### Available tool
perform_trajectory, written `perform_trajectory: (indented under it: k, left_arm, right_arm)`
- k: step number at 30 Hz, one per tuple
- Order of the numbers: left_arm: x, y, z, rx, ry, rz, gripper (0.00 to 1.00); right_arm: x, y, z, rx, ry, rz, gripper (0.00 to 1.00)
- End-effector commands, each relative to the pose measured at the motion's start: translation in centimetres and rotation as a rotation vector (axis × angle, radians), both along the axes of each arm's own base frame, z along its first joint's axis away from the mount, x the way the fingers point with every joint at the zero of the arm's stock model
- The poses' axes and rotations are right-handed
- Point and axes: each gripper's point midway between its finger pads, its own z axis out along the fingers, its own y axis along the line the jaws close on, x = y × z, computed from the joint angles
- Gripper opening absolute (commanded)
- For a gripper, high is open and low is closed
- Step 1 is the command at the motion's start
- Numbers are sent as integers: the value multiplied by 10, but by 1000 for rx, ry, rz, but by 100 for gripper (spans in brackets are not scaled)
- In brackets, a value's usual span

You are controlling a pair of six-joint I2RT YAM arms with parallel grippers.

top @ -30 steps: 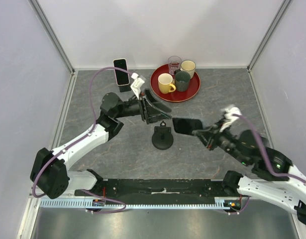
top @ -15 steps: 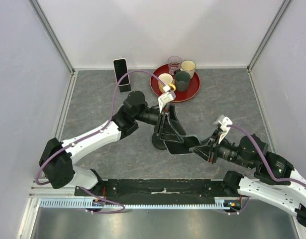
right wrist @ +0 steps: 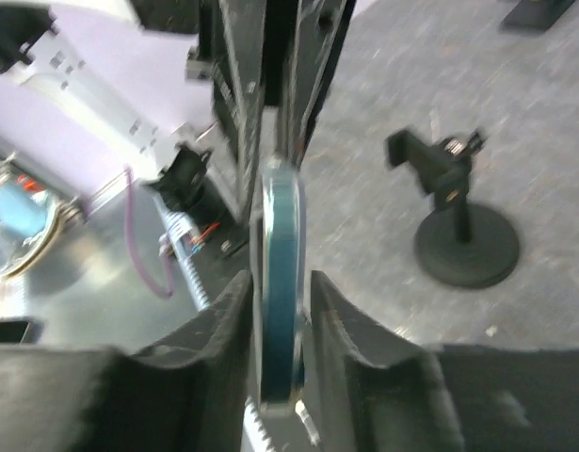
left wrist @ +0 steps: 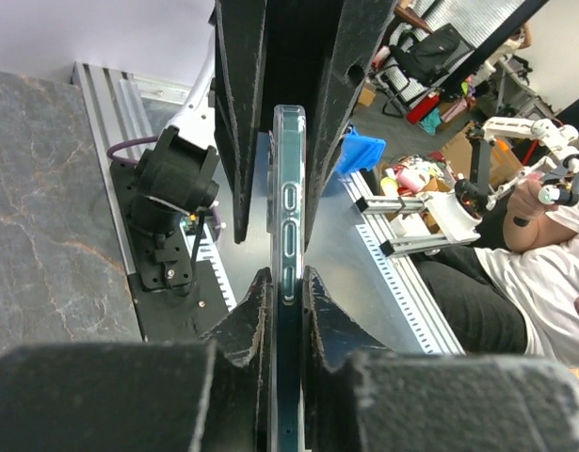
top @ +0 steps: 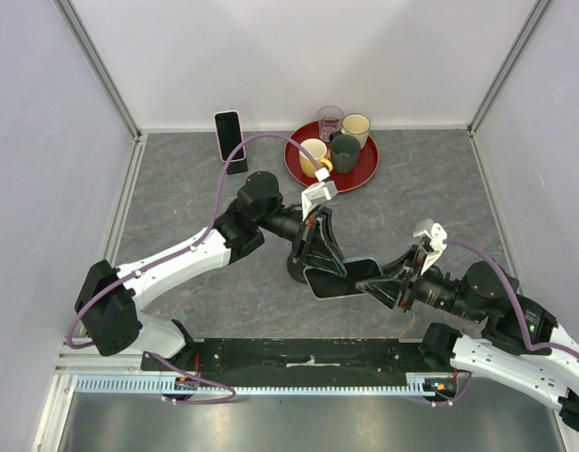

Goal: Place the phone on the phone stand

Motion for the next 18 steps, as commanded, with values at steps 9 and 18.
perform_trajectory:
  k: [9,18]
  left_arm:
    - [36,20,48,-171,-179,472,2]
    - [46,60,76,-376,-165,680,2]
  right_arm:
    - [40,38,9,245,-25,-102,87]
    - [46,84,18,391,-53,7,78]
